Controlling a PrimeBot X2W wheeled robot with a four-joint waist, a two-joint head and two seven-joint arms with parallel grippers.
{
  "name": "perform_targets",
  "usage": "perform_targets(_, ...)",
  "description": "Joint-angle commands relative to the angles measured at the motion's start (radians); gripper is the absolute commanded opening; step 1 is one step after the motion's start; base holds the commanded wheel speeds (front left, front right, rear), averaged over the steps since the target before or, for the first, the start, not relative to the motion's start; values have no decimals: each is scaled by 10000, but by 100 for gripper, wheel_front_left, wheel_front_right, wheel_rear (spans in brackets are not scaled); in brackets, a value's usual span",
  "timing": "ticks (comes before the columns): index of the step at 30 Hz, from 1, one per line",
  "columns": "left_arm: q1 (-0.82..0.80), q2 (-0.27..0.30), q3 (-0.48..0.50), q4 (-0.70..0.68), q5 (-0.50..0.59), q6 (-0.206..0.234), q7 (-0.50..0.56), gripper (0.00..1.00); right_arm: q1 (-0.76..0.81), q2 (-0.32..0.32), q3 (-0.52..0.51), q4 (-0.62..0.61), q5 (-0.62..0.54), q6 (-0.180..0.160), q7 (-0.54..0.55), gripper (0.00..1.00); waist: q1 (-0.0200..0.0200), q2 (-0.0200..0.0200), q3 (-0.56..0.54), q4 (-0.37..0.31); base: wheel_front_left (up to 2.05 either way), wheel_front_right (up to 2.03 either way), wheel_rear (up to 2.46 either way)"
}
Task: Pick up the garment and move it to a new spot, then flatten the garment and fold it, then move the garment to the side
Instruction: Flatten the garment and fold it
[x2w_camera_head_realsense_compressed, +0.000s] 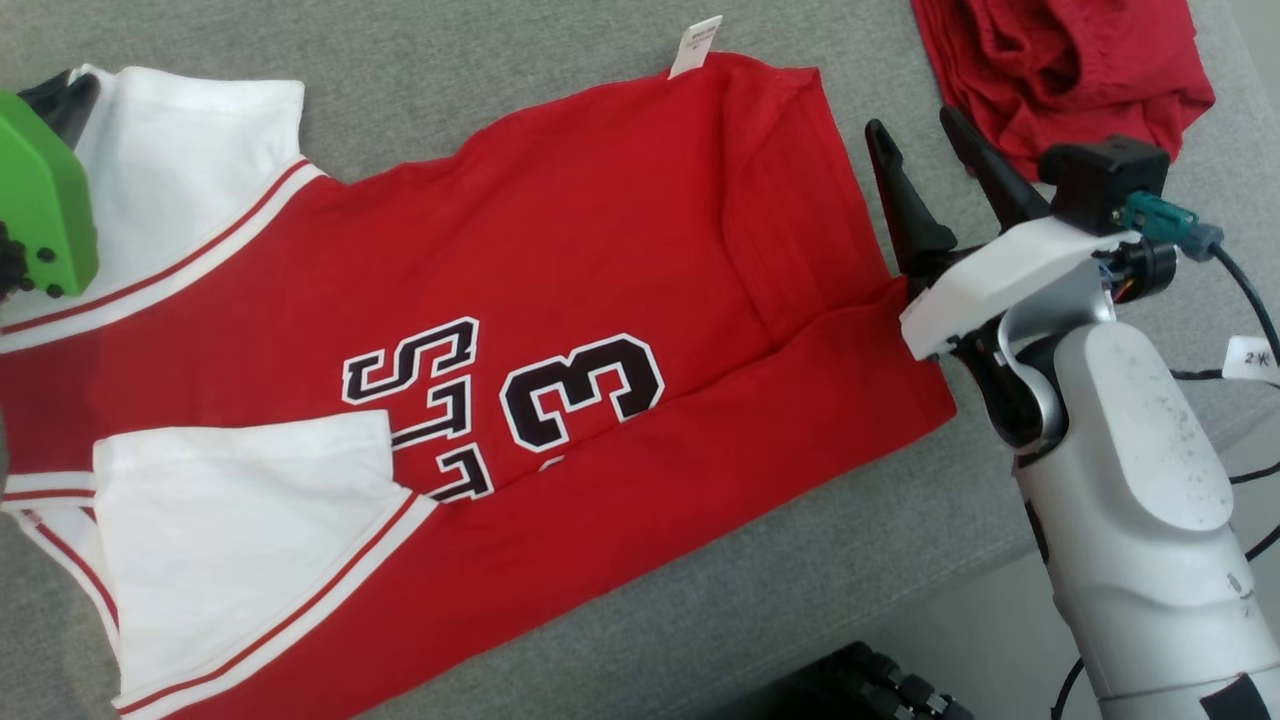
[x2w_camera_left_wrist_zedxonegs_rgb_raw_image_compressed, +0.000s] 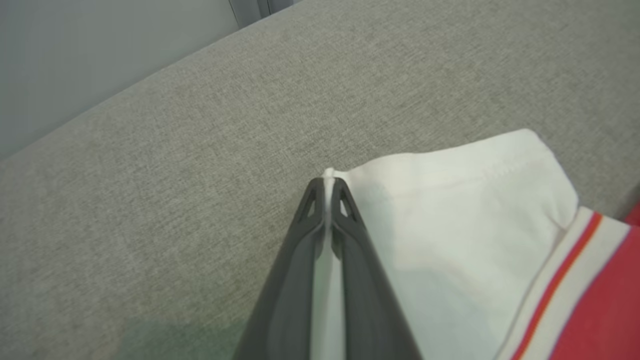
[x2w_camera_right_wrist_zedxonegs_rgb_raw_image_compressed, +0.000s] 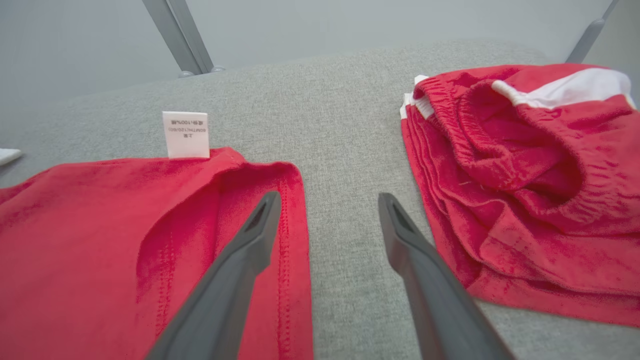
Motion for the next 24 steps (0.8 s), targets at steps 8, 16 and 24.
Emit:
perform_targets(8,-323,-493,-121,-380,154,-29,-1459,0,-1283,-291,187,444,-823,-13,964,100,-1,0,-463,1057,0,0,0)
perform_targets(16,86,-748,-421,-673,39,-30,-2200,0,-1904,-1020,1094,1429,-955,-13,2022,100,-1,0,-580,1797,0,0,0)
perform_targets(24,190,-882,-606,-485,-142,-31,-2625,0,-2134,-1561,1591,2195,-1095,-13,2346,75,-1,0,-650,2064,0,0,0)
